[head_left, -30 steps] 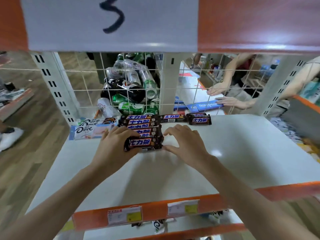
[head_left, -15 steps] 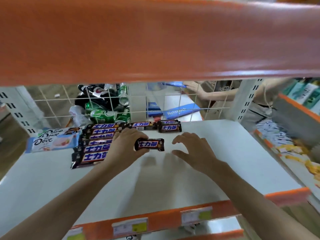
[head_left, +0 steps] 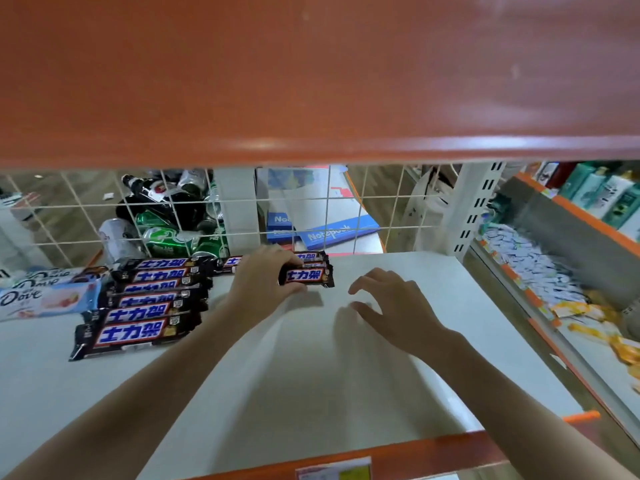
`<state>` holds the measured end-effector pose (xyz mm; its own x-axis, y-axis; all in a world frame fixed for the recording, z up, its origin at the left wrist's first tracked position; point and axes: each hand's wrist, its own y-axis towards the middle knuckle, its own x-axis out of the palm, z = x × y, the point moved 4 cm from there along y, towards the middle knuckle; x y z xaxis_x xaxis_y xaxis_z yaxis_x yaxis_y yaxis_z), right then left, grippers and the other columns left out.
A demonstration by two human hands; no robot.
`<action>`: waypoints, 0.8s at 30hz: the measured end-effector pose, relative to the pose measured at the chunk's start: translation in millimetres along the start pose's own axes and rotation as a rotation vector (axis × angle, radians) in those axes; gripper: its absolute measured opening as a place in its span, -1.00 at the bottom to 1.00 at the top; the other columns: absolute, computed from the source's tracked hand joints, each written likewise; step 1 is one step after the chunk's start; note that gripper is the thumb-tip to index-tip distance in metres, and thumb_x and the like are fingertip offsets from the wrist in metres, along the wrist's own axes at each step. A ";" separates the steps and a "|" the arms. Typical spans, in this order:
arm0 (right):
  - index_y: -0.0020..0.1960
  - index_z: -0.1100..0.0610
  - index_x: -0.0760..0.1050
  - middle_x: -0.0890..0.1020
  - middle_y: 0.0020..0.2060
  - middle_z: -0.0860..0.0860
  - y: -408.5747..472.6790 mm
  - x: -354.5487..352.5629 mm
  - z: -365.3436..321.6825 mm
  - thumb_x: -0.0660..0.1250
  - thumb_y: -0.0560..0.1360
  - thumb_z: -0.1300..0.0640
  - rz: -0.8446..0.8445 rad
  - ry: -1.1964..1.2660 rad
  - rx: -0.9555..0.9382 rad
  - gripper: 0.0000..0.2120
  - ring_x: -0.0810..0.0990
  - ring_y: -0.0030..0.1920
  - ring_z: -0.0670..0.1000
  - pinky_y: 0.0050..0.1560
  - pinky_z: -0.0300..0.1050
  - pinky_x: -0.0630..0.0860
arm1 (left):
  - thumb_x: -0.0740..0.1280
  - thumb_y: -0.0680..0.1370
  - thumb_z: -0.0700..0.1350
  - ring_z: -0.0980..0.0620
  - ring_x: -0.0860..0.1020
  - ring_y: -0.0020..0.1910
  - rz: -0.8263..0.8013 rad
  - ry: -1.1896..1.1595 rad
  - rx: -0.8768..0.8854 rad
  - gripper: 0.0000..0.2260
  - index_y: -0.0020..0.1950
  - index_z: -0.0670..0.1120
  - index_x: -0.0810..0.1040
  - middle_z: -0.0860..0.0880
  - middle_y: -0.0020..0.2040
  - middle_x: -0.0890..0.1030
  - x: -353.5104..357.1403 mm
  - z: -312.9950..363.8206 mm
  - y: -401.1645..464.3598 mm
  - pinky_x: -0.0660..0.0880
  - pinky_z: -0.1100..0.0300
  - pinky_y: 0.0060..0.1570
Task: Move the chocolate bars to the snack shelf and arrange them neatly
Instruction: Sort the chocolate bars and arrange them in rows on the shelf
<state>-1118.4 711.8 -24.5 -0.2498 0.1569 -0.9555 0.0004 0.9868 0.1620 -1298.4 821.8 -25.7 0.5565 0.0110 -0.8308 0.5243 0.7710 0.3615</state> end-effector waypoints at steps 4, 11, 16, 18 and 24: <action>0.15 -0.05 0.47 0.49 0.10 -0.12 -0.7 1.0 9.5 0.20 0.56 -0.03 0.010 0.025 0.002 -0.80 0.44 0.12 -0.05 0.10 -0.06 0.33 | 0.51 0.34 0.02 -0.07 0.49 0.01 0.014 0.040 -0.007 -0.64 0.07 -0.05 0.59 -0.03 -0.01 0.58 6.3 0.4 5.6 0.40 -0.05 0.04; 0.13 -0.05 0.49 0.49 0.13 -0.12 -0.4 4.4 19.9 0.19 0.56 -0.02 0.012 0.041 0.009 -0.81 0.45 0.15 -0.05 0.10 -0.06 0.33 | 0.51 0.32 0.02 -0.03 0.47 0.01 0.023 0.079 -0.017 -0.65 0.03 -0.07 0.60 -0.02 -0.02 0.56 12.5 -2.1 2.0 0.36 0.01 0.06; 0.12 -0.04 0.50 0.50 0.12 -0.11 1.1 7.1 16.8 0.19 0.56 0.00 0.010 0.053 -0.004 -0.81 0.47 0.13 -0.04 0.11 -0.03 0.37 | 0.49 0.35 0.04 -0.04 0.46 0.06 0.016 0.117 -0.005 -0.65 0.07 -0.06 0.58 -0.01 0.03 0.56 12.5 -0.3 4.1 0.34 0.00 0.11; 0.11 -0.04 0.50 0.50 0.11 -0.12 1.4 7.6 15.3 0.20 0.56 0.00 0.009 0.057 -0.010 -0.82 0.47 0.13 -0.05 0.12 -0.03 0.37 | 0.48 0.36 0.05 -0.03 0.45 0.07 0.013 0.134 -0.001 -0.63 0.09 -0.06 0.58 -0.01 0.04 0.55 11.8 0.8 4.6 0.33 0.02 0.11; 0.12 -0.03 0.50 0.50 0.11 -0.11 2.7 4.5 9.8 0.22 0.56 0.01 0.022 0.074 -0.028 -0.82 0.47 0.12 -0.05 0.07 -0.07 0.32 | 0.47 0.37 0.05 -0.02 0.45 0.05 0.030 0.151 -0.005 -0.62 0.12 -0.05 0.57 0.00 0.04 0.54 4.5 2.2 0.0 0.33 0.03 0.10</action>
<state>-1110.1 715.5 -30.8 -0.3211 0.1745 -0.9308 -0.0204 0.9814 0.1910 -1294.4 820.4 -28.5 0.4680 0.1293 -0.8742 0.5061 0.7718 0.3850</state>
